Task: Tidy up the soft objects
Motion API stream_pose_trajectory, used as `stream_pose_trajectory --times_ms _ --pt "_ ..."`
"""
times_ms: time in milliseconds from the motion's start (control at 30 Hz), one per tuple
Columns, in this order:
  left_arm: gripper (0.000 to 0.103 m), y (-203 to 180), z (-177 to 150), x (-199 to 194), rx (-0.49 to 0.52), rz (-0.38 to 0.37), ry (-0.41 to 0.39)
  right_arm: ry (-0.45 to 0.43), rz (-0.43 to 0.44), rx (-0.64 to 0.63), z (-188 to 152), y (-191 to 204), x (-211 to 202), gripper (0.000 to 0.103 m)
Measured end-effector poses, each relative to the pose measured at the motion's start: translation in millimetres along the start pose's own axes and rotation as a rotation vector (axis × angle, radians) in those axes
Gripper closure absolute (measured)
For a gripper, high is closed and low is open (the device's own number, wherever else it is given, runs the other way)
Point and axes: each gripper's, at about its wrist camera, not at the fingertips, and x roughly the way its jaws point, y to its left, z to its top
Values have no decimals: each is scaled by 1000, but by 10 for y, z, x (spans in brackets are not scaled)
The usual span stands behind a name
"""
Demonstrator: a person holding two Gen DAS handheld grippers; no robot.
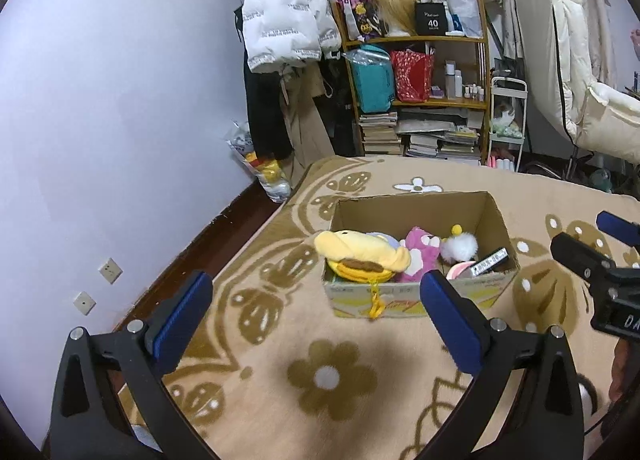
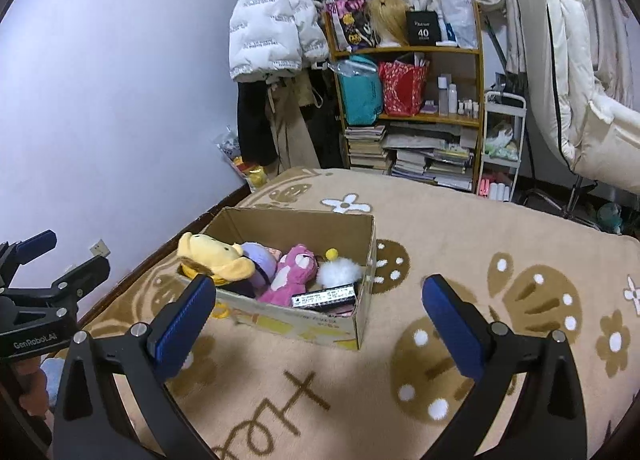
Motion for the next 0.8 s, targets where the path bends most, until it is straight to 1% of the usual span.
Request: stream_pose_trajectory --times_ms 233,367,467,567,633,700,800 --pt "0 61 -157 -461 27 8 -60 -28 3 -14 -93 80 -347 0" --pt "0 61 -268 -709 43 30 -87 -36 -2 -18 -163 120 -491 0" --pt "0 67 -371 -864 39 25 -97 -50 -6 -22 -236 127 -586 0" --pt "0 74 -460 -938 27 6 -98 -62 -14 -24 -303 134 -663 0" --pt "0 61 -499 -943 43 5 -94 -68 -20 -26 -337 136 -694 0" --pt "0 43 -541 -955 58 9 -106 -74 -28 -30 -380 126 -721 0" --pt "0 68 -586 -926 54 -19 -100 -71 -28 -33 -426 101 -711 0"
